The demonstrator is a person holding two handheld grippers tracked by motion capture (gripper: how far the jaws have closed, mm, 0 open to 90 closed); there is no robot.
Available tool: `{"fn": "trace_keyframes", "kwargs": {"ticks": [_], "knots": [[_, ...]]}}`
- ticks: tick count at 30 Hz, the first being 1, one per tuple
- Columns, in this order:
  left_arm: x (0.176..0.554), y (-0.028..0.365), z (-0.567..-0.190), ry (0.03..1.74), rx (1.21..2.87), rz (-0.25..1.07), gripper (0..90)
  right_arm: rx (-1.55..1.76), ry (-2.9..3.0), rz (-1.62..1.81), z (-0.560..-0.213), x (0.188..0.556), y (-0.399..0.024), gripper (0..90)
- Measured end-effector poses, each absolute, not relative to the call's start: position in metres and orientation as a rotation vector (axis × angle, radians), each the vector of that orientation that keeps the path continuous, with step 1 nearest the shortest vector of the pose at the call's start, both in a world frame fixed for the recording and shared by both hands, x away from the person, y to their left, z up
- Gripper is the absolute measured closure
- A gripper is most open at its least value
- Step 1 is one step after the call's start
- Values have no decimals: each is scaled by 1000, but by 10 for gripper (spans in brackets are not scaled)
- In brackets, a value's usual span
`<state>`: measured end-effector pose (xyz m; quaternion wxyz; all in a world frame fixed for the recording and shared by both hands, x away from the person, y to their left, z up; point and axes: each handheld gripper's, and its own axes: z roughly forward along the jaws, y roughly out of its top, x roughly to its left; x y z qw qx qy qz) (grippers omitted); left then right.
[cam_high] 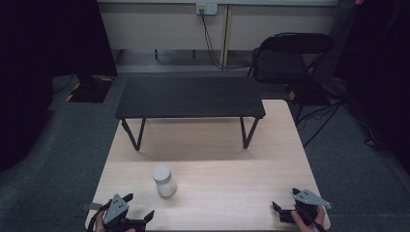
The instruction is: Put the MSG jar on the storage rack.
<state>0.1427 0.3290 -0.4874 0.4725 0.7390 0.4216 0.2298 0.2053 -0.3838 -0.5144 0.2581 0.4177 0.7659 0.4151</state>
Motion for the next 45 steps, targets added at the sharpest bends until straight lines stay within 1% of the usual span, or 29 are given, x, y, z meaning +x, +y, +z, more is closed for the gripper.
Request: {"fn": "trace_keyframes", "kwargs": {"ticks": [16, 23, 32, 36, 40, 45], "knots": [[145, 328, -486, 1025, 1815, 553, 1, 1132, 2077, 1126, -514, 205, -384, 0], [151, 326, -480, 1008, 1815, 550, 1, 1132, 2077, 1126, -514, 205, -384, 0], [172, 318, -467, 959, 1836, 540, 1, 1132, 2077, 1126, -514, 205, -384, 0], [184, 314, -464, 959, 1821, 541, 1, 1132, 2077, 1126, -514, 205, -384, 0], [198, 311, -460, 924, 1810, 530, 1, 1132, 2077, 1126, -514, 205, -384, 0], [213, 300, -454, 919, 1825, 537, 1, 1132, 2077, 1126, -514, 205, -384, 0]]}}
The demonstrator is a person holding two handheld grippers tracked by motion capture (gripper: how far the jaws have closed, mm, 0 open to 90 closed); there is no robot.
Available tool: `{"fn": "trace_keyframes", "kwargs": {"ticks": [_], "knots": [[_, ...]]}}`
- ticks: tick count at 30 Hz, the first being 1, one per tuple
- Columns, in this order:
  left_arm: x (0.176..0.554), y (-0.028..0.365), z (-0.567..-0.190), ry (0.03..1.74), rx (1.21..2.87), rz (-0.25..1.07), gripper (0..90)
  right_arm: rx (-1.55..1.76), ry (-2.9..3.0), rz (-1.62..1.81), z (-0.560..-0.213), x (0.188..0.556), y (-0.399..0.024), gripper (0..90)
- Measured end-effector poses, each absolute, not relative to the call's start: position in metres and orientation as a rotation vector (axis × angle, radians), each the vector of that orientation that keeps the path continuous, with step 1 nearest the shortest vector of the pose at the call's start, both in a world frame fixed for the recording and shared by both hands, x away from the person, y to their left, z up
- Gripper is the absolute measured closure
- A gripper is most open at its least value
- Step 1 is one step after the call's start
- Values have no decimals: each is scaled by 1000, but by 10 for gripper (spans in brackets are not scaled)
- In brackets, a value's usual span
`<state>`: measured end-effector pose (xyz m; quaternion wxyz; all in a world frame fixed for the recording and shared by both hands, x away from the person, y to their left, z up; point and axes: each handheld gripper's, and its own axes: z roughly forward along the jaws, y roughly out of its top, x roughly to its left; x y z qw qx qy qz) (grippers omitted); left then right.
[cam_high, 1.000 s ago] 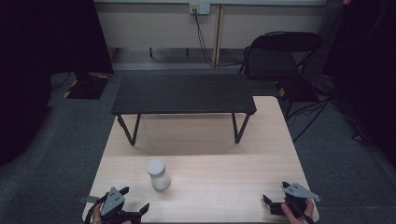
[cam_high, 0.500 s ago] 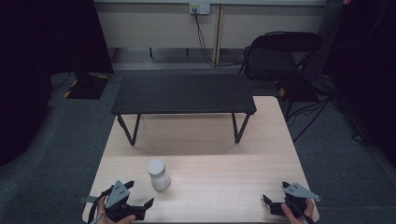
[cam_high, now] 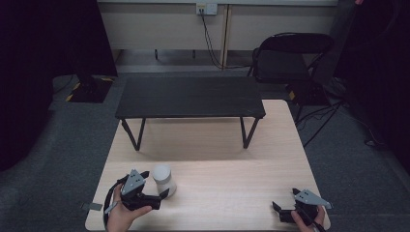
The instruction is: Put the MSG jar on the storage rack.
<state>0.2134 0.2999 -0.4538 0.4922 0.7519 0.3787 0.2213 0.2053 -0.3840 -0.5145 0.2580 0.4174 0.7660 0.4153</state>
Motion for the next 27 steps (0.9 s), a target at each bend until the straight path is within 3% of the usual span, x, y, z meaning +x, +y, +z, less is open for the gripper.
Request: {"fn": "trace_keyframes", "kwargs": {"ticks": [3, 7, 15, 27], "knots": [[221, 296, -456, 911, 1825, 540, 5, 1132, 2077, 1126, -514, 205, -384, 0], [226, 294, -461, 908, 1820, 553, 78, 1132, 2077, 1126, -515, 205, -384, 0], [228, 299, -468, 848, 1808, 563, 323, 1130, 2078, 1127, -514, 205, -384, 0], [224, 293, -463, 872, 1816, 584, 342, 1131, 2079, 1127, -514, 205, -384, 0]]}}
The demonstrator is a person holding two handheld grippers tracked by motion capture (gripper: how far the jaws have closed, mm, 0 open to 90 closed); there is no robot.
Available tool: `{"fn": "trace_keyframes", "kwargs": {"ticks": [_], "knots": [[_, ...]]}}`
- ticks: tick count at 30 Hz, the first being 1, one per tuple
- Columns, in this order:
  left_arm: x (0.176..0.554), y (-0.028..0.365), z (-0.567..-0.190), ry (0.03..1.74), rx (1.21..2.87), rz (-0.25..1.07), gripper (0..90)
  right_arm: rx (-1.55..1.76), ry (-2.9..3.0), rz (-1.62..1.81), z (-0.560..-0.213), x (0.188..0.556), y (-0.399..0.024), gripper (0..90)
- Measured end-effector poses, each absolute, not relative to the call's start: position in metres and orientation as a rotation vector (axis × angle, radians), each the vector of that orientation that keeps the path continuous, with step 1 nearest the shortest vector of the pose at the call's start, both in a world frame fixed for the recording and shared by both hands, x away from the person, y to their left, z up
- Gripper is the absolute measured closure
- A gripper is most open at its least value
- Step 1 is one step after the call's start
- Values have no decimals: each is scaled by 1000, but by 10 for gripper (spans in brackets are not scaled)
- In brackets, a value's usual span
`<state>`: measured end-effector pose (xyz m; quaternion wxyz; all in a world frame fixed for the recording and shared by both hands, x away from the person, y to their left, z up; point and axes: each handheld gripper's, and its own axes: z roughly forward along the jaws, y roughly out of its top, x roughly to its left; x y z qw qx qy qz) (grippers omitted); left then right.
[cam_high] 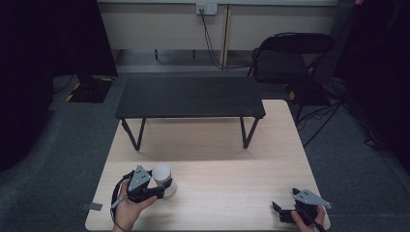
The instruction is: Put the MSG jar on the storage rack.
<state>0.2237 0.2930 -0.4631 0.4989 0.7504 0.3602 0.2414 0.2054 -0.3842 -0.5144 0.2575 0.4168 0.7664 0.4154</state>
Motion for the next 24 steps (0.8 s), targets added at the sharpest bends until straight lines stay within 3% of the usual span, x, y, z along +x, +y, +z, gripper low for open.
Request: {"fn": "trace_keyframes", "kwargs": {"ticks": [9, 24], "knots": [[226, 293, -437, 847, 1835, 572, 342, 1130, 2079, 1127, -514, 205, -384, 0], [252, 277, -306, 714, 1817, 550, 343, 1131, 2079, 1127, -514, 205, -384, 0]]}}
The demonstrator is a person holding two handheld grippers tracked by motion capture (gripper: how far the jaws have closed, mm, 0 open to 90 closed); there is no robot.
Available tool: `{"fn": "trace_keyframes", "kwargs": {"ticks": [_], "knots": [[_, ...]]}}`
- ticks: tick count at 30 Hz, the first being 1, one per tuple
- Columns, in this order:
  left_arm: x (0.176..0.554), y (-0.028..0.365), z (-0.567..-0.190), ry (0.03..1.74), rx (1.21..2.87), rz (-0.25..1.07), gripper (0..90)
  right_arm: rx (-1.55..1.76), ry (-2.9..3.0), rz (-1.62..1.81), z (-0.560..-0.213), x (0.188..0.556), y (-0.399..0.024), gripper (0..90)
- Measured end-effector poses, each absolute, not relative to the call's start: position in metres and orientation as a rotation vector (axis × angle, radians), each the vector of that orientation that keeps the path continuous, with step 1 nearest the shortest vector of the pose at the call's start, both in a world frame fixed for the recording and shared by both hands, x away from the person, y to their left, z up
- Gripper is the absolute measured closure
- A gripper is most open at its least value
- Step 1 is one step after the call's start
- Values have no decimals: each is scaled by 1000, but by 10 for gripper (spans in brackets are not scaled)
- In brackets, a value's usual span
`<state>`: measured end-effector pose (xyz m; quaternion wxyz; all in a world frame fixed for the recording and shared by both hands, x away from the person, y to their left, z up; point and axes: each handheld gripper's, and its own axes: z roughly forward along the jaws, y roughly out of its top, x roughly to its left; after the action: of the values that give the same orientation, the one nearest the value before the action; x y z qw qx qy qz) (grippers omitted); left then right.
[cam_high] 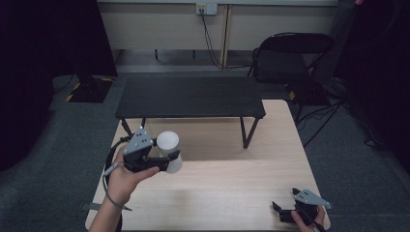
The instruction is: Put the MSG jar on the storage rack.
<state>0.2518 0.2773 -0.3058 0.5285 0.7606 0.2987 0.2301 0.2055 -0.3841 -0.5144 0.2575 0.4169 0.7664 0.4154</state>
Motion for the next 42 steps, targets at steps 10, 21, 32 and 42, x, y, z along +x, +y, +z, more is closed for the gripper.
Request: {"fn": "trace_keyframes", "kwargs": {"ticks": [10, 21, 32, 42], "knots": [[302, 259, -223, 726, 1791, 568, 342, 1130, 2078, 1127, -515, 205, -384, 0], [373, 233, -204, 834, 1811, 603, 342, 1131, 2078, 1128, -515, 205, -384, 0], [412, 221, -222, 934, 1815, 609, 342, 1129, 2079, 1128, -514, 206, -384, 0], [420, 217, -225, 904, 1849, 605, 341, 1125, 2083, 1130, -514, 207, -385, 0]]}}
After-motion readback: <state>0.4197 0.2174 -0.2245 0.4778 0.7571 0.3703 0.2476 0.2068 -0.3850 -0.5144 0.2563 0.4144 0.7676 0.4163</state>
